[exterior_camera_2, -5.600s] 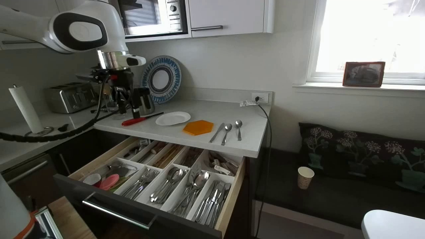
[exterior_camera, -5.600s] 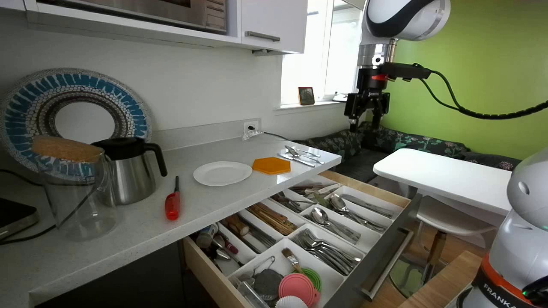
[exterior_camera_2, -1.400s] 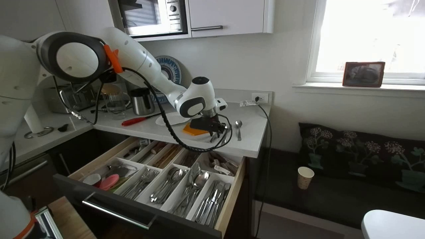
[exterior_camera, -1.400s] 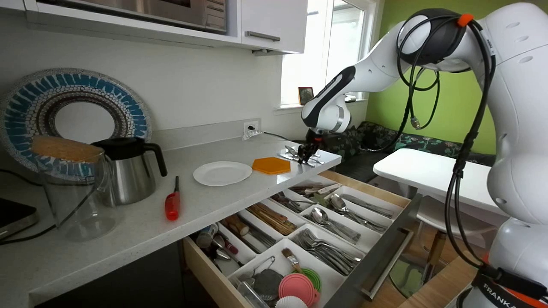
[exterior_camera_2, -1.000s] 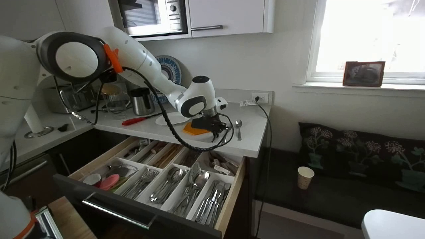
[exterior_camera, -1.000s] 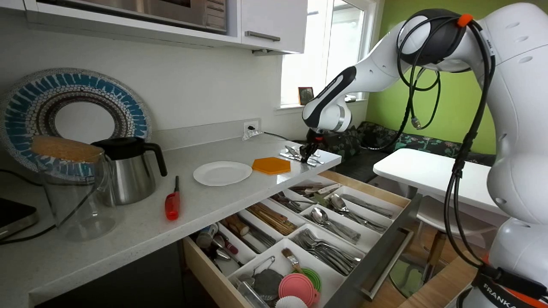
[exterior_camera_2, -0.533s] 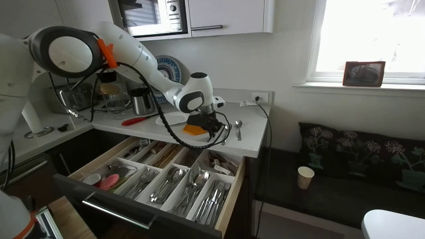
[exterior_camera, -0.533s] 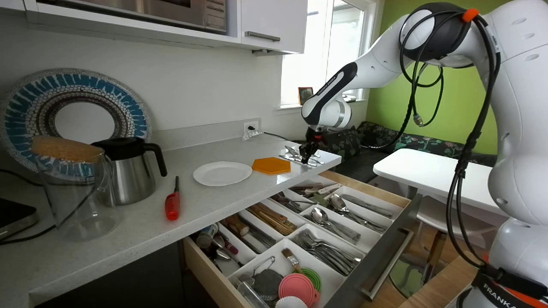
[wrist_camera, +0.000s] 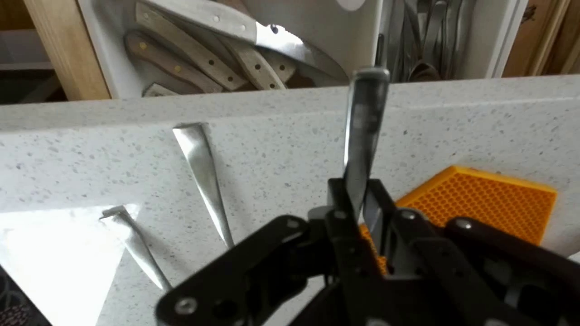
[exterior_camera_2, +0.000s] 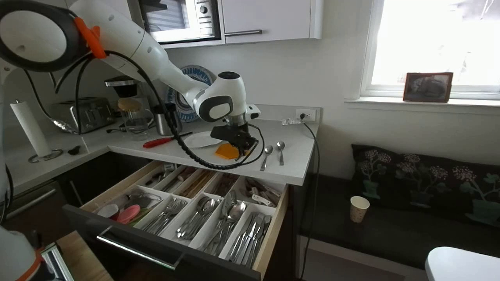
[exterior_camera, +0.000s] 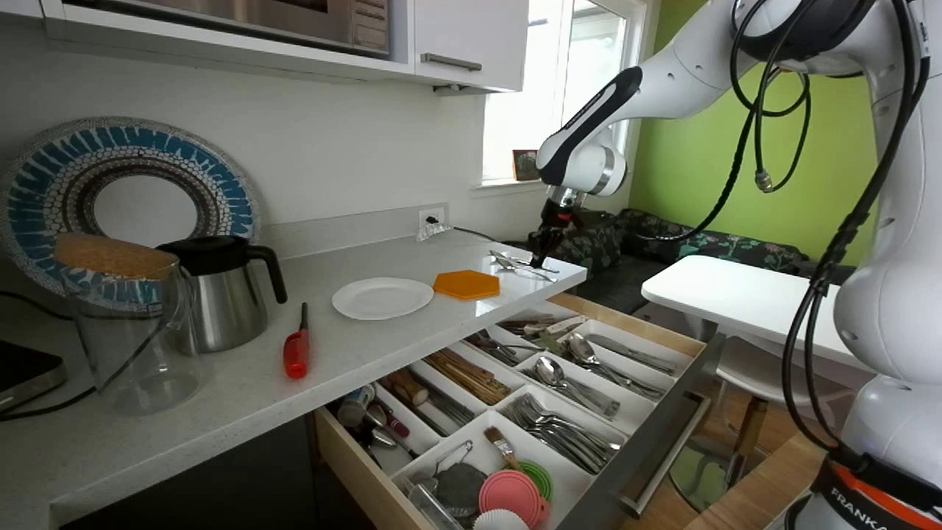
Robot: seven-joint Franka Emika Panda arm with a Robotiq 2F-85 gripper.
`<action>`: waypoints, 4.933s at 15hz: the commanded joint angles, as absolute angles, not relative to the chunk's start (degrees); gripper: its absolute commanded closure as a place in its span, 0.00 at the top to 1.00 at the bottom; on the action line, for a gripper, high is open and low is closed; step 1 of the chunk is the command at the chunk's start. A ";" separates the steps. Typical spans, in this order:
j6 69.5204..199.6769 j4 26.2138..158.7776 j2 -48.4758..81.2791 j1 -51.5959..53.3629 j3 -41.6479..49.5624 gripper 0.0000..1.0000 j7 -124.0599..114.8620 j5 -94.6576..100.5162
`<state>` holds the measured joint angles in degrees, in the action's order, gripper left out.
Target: Put the knife inside the drawer
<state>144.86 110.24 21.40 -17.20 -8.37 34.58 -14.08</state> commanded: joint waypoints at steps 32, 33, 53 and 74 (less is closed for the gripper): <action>134.83 136.79 8.97 -20.93 14.87 0.04 67.08 -31.19; 135.66 136.37 10.13 -21.14 14.62 0.04 67.47 -31.81; 148.40 126.55 28.87 -28.72 2.97 0.04 71.23 -34.32; 147.87 134.36 10.89 -24.13 6.22 1.00 63.60 -25.34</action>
<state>148.82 127.49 19.02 -28.51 1.14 71.70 -32.40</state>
